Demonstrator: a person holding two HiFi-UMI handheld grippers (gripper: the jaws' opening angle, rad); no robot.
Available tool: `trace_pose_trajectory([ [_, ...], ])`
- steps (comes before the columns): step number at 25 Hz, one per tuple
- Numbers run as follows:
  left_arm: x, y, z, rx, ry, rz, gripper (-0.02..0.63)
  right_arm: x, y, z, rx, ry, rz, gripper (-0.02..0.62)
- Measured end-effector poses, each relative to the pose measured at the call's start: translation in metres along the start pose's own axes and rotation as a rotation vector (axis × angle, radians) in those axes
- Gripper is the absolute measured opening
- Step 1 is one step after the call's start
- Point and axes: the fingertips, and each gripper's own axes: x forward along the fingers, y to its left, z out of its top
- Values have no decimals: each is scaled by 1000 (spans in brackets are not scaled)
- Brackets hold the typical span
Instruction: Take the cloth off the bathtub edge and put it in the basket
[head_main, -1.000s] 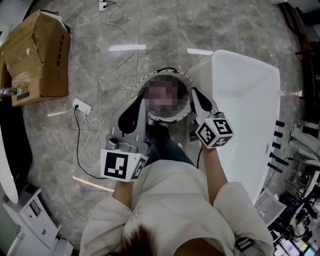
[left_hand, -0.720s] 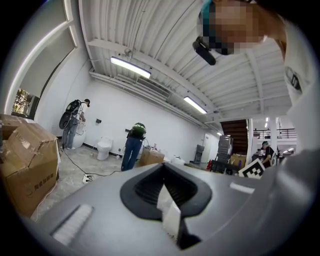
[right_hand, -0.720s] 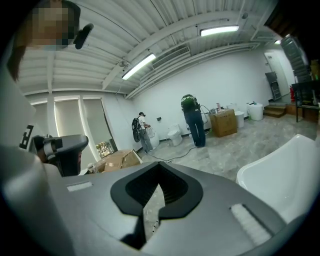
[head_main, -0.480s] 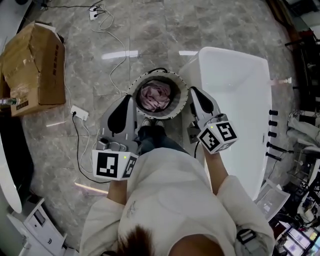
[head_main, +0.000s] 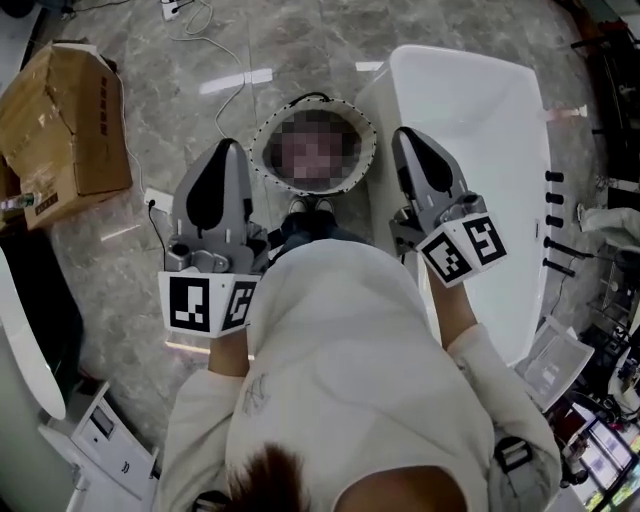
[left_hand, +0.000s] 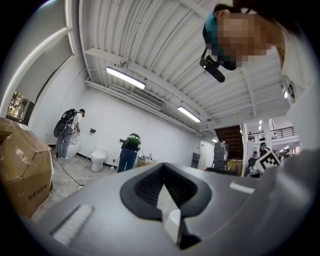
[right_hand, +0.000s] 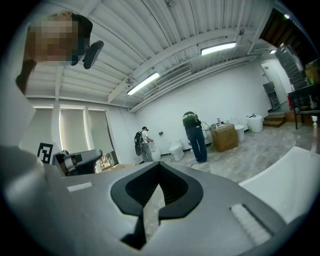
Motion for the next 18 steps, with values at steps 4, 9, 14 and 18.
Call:
trace_pose_trajectory([
  [4, -7, 2, 6, -19, -15, 1, 48, -12, 6, 7, 7, -24, -2, -2],
  [9, -14, 3, 15, -33, -34, -10, 48, -25, 16, 9, 16, -39, -5, -2],
  [14, -20, 10, 17, -35, -28, 4, 48, -37, 24, 4, 26, -37, -17, -2],
  [18, -25, 14, 18, -26, -21, 9, 48, -45, 28, -1, 22, -32, -32, -2],
])
